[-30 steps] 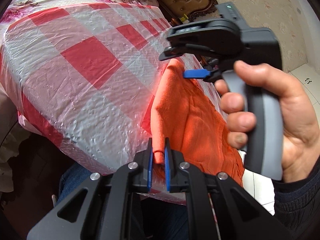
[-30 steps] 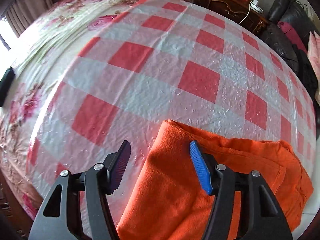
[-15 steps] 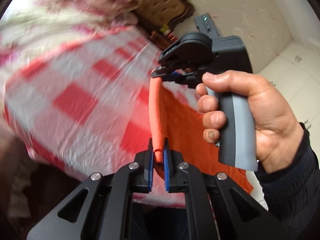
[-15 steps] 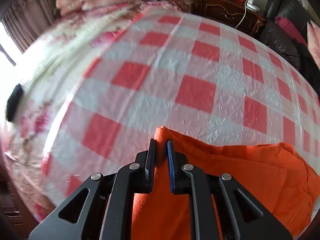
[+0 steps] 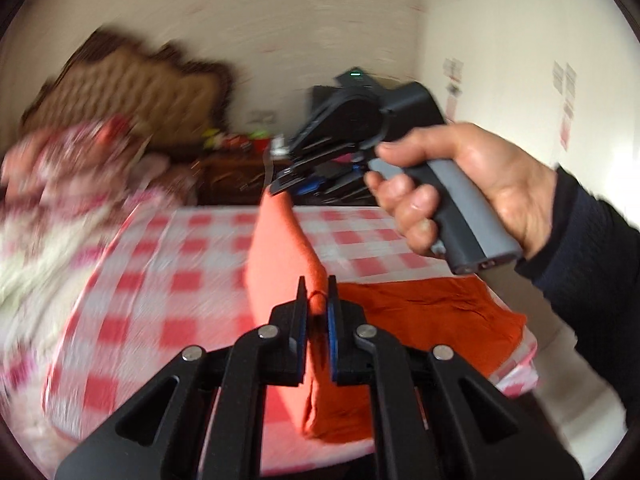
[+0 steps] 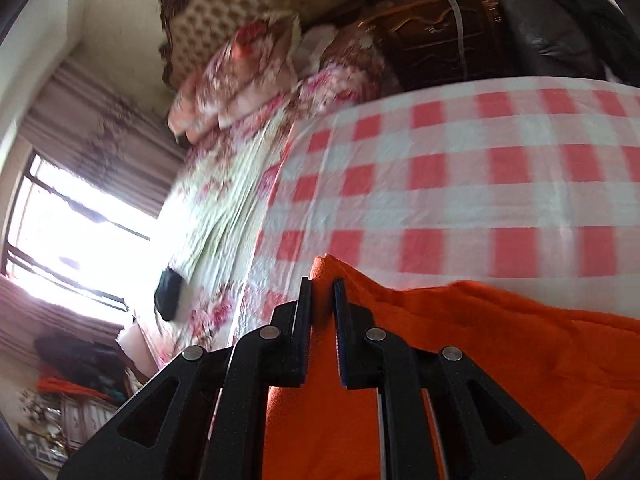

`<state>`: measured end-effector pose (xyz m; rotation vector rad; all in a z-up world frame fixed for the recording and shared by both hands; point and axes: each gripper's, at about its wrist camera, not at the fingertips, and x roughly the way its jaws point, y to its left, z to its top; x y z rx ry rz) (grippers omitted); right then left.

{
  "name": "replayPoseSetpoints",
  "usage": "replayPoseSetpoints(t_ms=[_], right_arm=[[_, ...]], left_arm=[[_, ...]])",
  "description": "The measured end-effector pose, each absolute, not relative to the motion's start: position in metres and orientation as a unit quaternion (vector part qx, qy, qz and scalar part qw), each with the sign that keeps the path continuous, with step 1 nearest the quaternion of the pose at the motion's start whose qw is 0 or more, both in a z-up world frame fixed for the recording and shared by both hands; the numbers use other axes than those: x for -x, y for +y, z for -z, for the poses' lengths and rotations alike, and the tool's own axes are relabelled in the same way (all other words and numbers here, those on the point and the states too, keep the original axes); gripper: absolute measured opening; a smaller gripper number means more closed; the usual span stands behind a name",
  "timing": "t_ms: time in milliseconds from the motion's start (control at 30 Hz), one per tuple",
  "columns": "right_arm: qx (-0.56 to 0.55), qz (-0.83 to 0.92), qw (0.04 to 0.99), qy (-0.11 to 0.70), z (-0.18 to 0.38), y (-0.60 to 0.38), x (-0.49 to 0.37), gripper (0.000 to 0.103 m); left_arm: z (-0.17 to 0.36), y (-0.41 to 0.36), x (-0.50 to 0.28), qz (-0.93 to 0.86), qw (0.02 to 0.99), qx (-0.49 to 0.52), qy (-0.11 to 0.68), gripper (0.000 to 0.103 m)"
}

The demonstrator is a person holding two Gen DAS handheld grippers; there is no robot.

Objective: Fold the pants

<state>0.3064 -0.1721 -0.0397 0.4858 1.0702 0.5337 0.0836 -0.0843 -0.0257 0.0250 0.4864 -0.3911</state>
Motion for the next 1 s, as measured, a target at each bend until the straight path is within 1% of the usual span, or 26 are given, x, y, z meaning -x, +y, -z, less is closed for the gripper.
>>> replayPoseSetpoints(t_ms=[100,233,333,400,500,567,667,700,733,767,800,833,867,900,933,967,1000], right_arm=[[-0.269,-0.245,0.797,0.482,0.038,-0.248,-0.292,0.011],[-0.306,-0.212,0.802,0.467,0.056,-0.349,-0.270,0.011],[-0.327,-0.180,0.801,0.469,0.089,-0.413,-0.255,0.011],[-0.336,-0.167,0.797,0.474,0.117,-0.443,-0.247,0.011],[-0.333,-0.150,0.787,0.497,0.167,-0.467,-0.244,0.012],[-0.331,-0.142,0.782,0.509,0.186,-0.473,-0.243,0.013],[-0.337,-0.168,0.787,0.489,0.188,-0.476,-0.240,0.021],[-0.332,-0.172,0.789,0.487,0.185,-0.475,-0.240,0.028],[-0.326,-0.179,0.791,0.486,0.182,-0.472,-0.241,0.039],[-0.321,-0.187,0.793,0.483,0.180,-0.469,-0.242,0.046],[-0.317,-0.193,0.795,0.480,0.175,-0.466,-0.243,0.058],[-0.307,-0.193,0.799,0.480,0.173,-0.462,-0.245,0.059],[-0.293,-0.189,0.803,0.483,0.171,-0.457,-0.247,0.059],[-0.278,-0.185,0.806,0.489,0.170,-0.451,-0.251,0.054],[-0.267,-0.184,0.805,0.497,0.171,-0.445,-0.254,0.032],[-0.255,-0.177,0.804,0.507,0.171,-0.440,-0.257,0.021],[-0.243,-0.170,0.807,0.511,0.170,-0.438,-0.257,0.014]], left_arm=[[0.027,-0.156,-0.075,0.231,0.944,-0.071,0.226,0.008],[0.051,-0.246,-0.062,0.263,0.930,-0.140,0.214,0.008],[0.088,-0.314,-0.050,0.286,0.911,-0.202,0.217,0.008],[0.123,-0.350,-0.042,0.296,0.894,-0.249,0.225,0.008],[0.173,-0.380,-0.045,0.299,0.869,-0.295,0.261,0.008],[0.189,-0.382,-0.045,0.296,0.865,-0.308,0.263,0.008],[0.193,-0.385,-0.042,0.288,0.868,-0.322,0.244,0.008],[0.193,-0.385,-0.041,0.286,0.869,-0.324,0.241,0.008],[0.194,-0.384,-0.039,0.283,0.870,-0.328,0.234,0.008],[0.197,-0.382,-0.038,0.280,0.871,-0.334,0.225,0.008],[0.199,-0.382,-0.037,0.278,0.871,-0.339,0.220,0.008],[0.201,-0.384,-0.035,0.276,0.872,-0.342,0.216,0.008],[0.201,-0.384,-0.034,0.275,0.873,-0.345,0.209,0.008],[0.200,-0.383,-0.032,0.274,0.874,-0.344,0.205,0.008],[0.199,-0.382,-0.032,0.273,0.876,-0.342,0.204,0.008],[0.197,-0.380,-0.033,0.274,0.877,-0.338,0.204,0.008],[0.194,-0.378,-0.034,0.273,0.879,-0.334,0.201,0.008]])
